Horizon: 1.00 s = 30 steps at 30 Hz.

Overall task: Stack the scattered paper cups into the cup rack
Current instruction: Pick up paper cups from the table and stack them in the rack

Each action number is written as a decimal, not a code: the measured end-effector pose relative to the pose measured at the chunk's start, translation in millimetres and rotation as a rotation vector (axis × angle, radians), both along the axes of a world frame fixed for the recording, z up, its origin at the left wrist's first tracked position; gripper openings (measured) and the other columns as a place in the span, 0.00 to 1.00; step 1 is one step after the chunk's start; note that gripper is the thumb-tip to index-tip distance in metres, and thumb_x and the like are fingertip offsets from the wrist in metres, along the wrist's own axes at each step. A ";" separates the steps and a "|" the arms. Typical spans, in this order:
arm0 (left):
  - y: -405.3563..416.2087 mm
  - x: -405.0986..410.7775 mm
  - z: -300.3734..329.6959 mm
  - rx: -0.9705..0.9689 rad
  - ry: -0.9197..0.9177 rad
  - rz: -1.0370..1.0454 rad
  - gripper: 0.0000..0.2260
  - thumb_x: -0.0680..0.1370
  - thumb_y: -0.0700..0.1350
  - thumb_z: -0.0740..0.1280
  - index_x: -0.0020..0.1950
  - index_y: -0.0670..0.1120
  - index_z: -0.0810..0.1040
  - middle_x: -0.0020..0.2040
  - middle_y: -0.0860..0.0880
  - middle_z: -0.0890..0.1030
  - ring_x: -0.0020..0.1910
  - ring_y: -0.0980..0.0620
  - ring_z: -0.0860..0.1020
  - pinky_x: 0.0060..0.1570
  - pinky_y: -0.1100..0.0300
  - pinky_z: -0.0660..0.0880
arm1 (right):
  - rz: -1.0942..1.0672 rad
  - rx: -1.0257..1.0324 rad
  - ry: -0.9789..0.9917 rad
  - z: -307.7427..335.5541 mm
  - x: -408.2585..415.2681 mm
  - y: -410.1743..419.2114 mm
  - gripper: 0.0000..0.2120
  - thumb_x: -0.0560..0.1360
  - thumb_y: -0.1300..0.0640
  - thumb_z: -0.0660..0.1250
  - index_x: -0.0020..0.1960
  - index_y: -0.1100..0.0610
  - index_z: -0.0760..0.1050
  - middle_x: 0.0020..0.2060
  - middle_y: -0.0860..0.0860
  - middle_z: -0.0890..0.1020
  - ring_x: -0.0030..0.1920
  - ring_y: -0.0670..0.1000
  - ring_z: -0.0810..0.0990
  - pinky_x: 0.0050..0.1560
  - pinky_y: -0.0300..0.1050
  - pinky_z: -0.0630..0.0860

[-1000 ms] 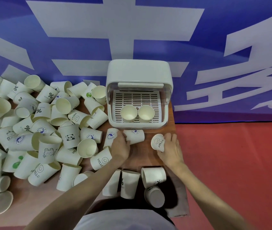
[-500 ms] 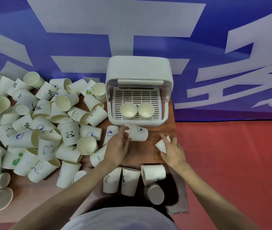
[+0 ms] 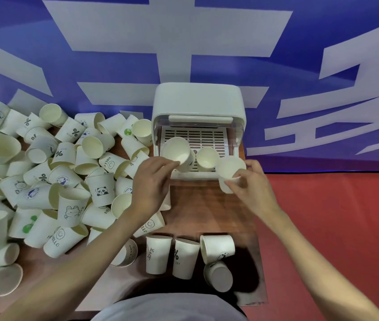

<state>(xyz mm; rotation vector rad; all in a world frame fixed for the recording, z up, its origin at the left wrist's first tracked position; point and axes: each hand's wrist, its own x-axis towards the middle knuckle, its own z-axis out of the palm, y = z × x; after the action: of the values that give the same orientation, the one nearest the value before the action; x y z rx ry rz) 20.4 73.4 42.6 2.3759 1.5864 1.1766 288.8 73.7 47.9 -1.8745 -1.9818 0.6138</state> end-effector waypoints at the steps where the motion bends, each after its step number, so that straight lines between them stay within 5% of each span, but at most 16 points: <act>1: 5.5 -0.2 1.3 0.021 0.024 0.002 0.12 0.73 0.31 0.68 0.53 0.42 0.82 0.46 0.45 0.82 0.47 0.47 0.76 0.47 0.56 0.72 | 0.013 0.044 0.049 3.0 -1.4 6.2 0.10 0.72 0.50 0.72 0.45 0.57 0.80 0.61 0.53 0.71 0.57 0.55 0.75 0.57 0.51 0.76; 6: 26.9 1.5 3.6 -0.002 0.171 -0.040 0.12 0.70 0.30 0.71 0.51 0.41 0.83 0.44 0.44 0.83 0.44 0.43 0.79 0.44 0.54 0.72 | 0.011 0.169 0.157 -0.5 -17.3 32.3 0.09 0.75 0.52 0.70 0.47 0.58 0.82 0.65 0.55 0.69 0.59 0.54 0.74 0.57 0.48 0.75; 11: 37.2 5.6 -0.9 -0.075 0.261 -0.068 0.11 0.68 0.31 0.73 0.49 0.39 0.83 0.42 0.42 0.83 0.43 0.41 0.80 0.43 0.53 0.75 | 0.035 0.141 0.096 -18.7 -32.1 47.9 0.11 0.76 0.52 0.68 0.48 0.59 0.82 0.64 0.58 0.69 0.62 0.59 0.72 0.60 0.57 0.74; 23: 46.5 18.3 -21.2 -0.322 0.368 -0.079 0.13 0.65 0.30 0.73 0.48 0.38 0.84 0.43 0.40 0.83 0.44 0.40 0.81 0.46 0.51 0.78 | 0.050 0.026 -0.067 -55.0 -46.9 60.3 0.13 0.78 0.51 0.65 0.53 0.60 0.82 0.68 0.59 0.66 0.70 0.59 0.64 0.69 0.57 0.66; 27: 45.4 19.4 -29.2 -0.384 0.428 -0.101 0.13 0.66 0.29 0.69 0.49 0.37 0.82 0.48 0.39 0.83 0.49 0.38 0.80 0.54 0.48 0.75 | 0.094 -0.029 -0.114 -59.9 -47.8 60.5 0.16 0.79 0.49 0.62 0.54 0.59 0.82 0.72 0.61 0.62 0.73 0.60 0.59 0.72 0.57 0.61; 30: 39.5 18.9 -36.6 -0.443 0.563 -0.099 0.17 0.72 0.34 0.63 0.60 0.40 0.77 0.66 0.43 0.75 0.67 0.43 0.70 0.71 0.46 0.57 | 0.116 -0.074 -0.145 -59.8 -48.5 58.6 0.18 0.79 0.47 0.61 0.60 0.58 0.79 0.75 0.62 0.56 0.75 0.60 0.54 0.74 0.57 0.55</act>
<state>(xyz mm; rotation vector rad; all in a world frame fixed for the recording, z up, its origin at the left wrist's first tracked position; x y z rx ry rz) 39.2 112.9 6.1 2.5399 1.6036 0.0965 240.3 132.3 -11.8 -1.9064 -2.2015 0.6058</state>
